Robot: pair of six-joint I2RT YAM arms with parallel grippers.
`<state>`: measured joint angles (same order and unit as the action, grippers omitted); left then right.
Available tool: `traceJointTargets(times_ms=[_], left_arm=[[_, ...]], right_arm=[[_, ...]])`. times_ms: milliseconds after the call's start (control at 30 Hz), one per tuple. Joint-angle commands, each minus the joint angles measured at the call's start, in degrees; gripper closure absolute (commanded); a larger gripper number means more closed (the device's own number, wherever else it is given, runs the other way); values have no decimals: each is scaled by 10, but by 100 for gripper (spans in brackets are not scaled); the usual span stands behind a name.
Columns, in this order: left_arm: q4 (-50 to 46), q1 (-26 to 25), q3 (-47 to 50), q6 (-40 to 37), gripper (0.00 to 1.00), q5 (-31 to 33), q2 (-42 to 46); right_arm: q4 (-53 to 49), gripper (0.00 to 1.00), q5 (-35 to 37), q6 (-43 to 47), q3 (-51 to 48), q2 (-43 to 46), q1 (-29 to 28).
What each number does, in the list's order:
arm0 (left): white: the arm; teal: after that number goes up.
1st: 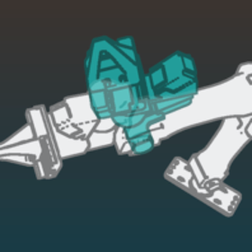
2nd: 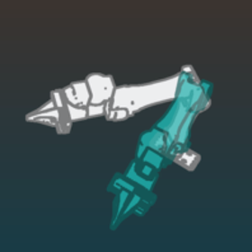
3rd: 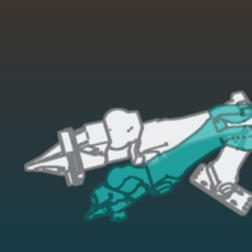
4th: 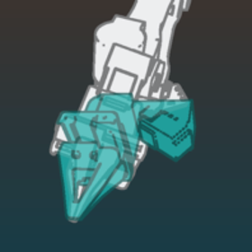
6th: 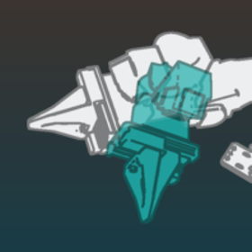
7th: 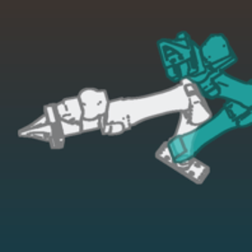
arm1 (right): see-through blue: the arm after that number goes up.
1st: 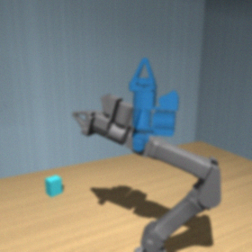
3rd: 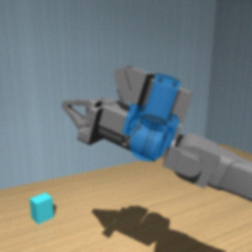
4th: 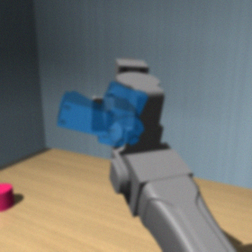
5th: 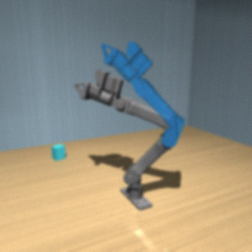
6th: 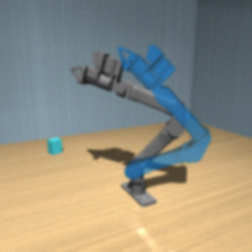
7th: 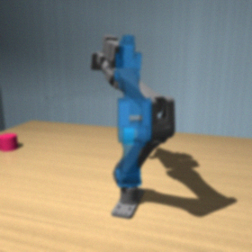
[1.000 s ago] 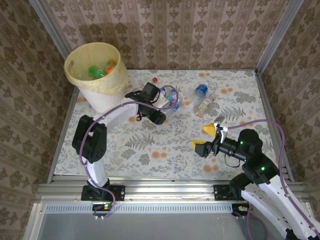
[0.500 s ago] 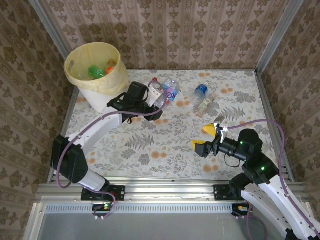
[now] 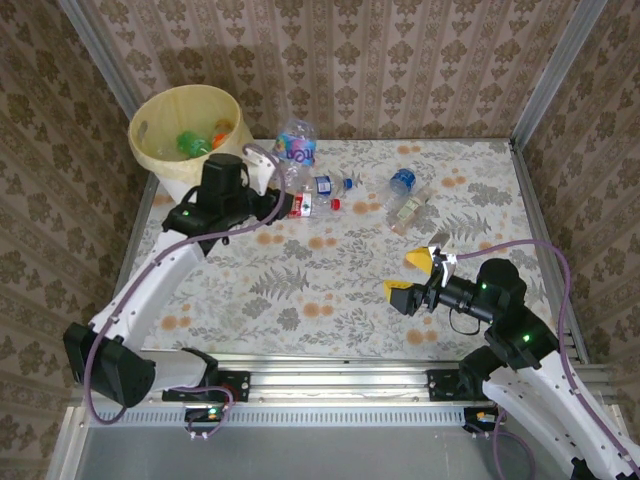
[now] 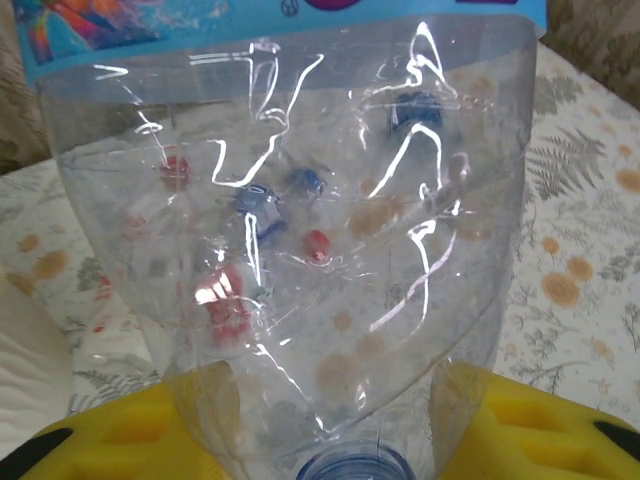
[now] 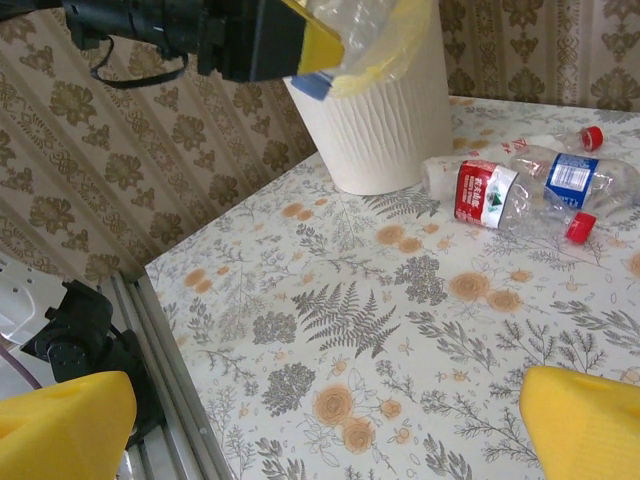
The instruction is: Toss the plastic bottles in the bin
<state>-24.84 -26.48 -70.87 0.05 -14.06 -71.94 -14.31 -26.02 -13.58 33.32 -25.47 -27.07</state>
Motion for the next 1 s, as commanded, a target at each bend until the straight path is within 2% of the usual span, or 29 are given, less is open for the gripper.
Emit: traceJointTargets(times_ms=[0, 533, 733, 967], left_arm=[[22, 26, 7, 22, 51, -23, 26], [25, 132, -59, 16, 52, -21, 60], [61, 160, -50, 28, 52, 34, 86], [112, 197, -33, 42, 52, 42, 114]], right_arm=[[13, 0, -13, 3, 5, 9, -4], [13, 0, -12, 4, 4, 8, -4], [12, 0, -11, 4, 5, 8, -4], [12, 0, -10, 4, 4, 6, -4]])
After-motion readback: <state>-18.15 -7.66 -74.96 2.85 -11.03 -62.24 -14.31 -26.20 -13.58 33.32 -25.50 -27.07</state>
